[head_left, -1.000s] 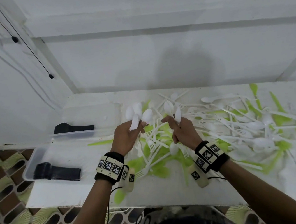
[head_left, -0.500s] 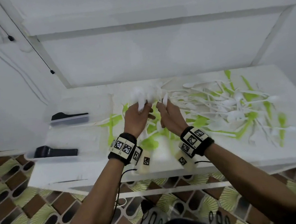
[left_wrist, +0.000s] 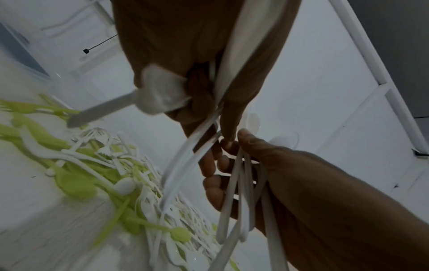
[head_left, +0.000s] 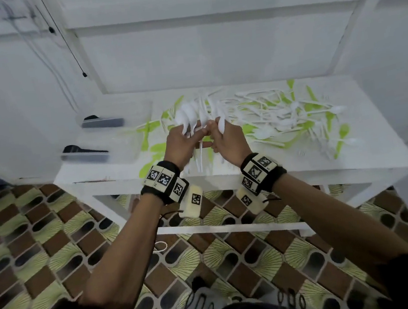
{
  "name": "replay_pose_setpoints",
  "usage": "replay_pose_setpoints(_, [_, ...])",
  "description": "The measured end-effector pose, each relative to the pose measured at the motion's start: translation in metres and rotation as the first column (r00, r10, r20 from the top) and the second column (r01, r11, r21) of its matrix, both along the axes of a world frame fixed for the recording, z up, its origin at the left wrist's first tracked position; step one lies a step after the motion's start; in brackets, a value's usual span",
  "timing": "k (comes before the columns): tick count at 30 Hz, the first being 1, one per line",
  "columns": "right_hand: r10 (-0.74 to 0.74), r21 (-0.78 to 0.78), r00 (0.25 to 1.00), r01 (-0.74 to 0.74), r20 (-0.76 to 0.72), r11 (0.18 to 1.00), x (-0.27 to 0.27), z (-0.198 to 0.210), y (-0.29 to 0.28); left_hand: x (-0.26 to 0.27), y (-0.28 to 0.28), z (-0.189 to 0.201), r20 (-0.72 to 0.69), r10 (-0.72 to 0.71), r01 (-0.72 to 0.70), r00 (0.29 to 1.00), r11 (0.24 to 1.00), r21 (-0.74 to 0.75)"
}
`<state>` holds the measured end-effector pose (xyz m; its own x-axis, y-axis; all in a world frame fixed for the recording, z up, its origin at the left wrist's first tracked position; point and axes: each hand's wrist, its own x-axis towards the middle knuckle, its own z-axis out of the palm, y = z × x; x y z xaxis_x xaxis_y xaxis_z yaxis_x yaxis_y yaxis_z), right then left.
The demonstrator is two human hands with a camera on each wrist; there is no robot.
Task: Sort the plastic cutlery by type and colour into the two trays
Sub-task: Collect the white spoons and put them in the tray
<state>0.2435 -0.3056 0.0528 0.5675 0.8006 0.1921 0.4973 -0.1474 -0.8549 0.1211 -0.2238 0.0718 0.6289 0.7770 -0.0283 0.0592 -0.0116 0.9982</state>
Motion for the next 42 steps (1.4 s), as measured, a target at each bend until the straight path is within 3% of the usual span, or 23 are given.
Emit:
replay_pose_setpoints(4, [-0.018,-0.041,1.0,0.018,-0.01,0.999,-0.018,0.014,-0.011,-0.015,0.012,-0.023,-0.06,0.054,-0.046,0.997,0.992,0.12])
replay_pose_setpoints(8, [0.051,-0.147,0.997,-0.058,-0.054,0.987,-0.031,0.031,-0.016,-0.041,-0.017,0.012,-0.07,0.087,-0.068,0.994,0.967,0.245])
replay_pose_setpoints(11, [0.093,-0.207,0.994,-0.079,0.06,0.975,-0.044,0.029,-0.015,-0.06,-0.02,0.011,-0.081,0.014,0.007,0.997,0.968,0.249])
replay_pose_setpoints(13, [0.051,-0.242,0.984,-0.009,0.17,0.97,-0.059,0.026,-0.015,-0.074,-0.021,0.012,-0.077,-0.029,0.046,0.997,0.974,0.223])
replay_pose_setpoints(15, [0.004,-0.237,0.983,0.041,0.185,0.971,-0.074,0.026,-0.015,-0.09,-0.022,0.015,-0.047,-0.084,0.091,0.995,0.976,0.197])
replay_pose_setpoints(18, [-0.059,-0.207,0.992,0.081,0.11,0.975,-0.098,0.034,-0.017,-0.109,-0.02,0.02,0.015,-0.173,0.167,0.985,0.969,0.181])
replay_pose_setpoints(22, [-0.06,-0.137,0.998,0.055,-0.035,0.989,-0.133,0.042,-0.025,-0.132,-0.018,0.028,-0.103,-0.213,0.236,0.972,0.903,0.359])
replay_pose_setpoints(24, [-0.011,-0.072,0.99,0.001,-0.14,0.997,-0.155,0.045,-0.03,-0.139,-0.021,0.027,-0.165,-0.111,0.177,0.98,0.865,0.47])
replay_pose_setpoints(27, [-0.003,0.013,0.966,0.006,-0.26,1.0,-0.181,0.044,-0.028,-0.143,-0.031,0.019,-0.131,0.054,0.026,0.99,0.842,0.54])
replay_pose_setpoints(31, [-0.008,0.03,0.913,0.021,-0.408,0.999,-0.193,0.035,-0.026,-0.148,-0.034,0.01,-0.062,0.018,0.011,0.998,0.902,0.431])
replay_pose_setpoints(36, [0.028,0.014,0.946,-0.025,-0.323,1.0,-0.188,0.026,-0.037,-0.151,-0.043,0.001,0.032,-0.113,0.105,0.993,0.975,0.194])
replay_pose_setpoints(39, [0.023,0.025,0.934,-0.016,-0.356,1.0,-0.182,0.023,-0.041,-0.155,-0.053,-0.005,0.104,-0.21,0.207,0.972,0.978,0.042])
replay_pose_setpoints(42, [0.04,-0.009,0.925,-0.047,-0.377,0.999,-0.178,0.014,-0.048,-0.157,-0.06,-0.016,0.132,-0.287,0.291,0.949,0.957,-0.006])
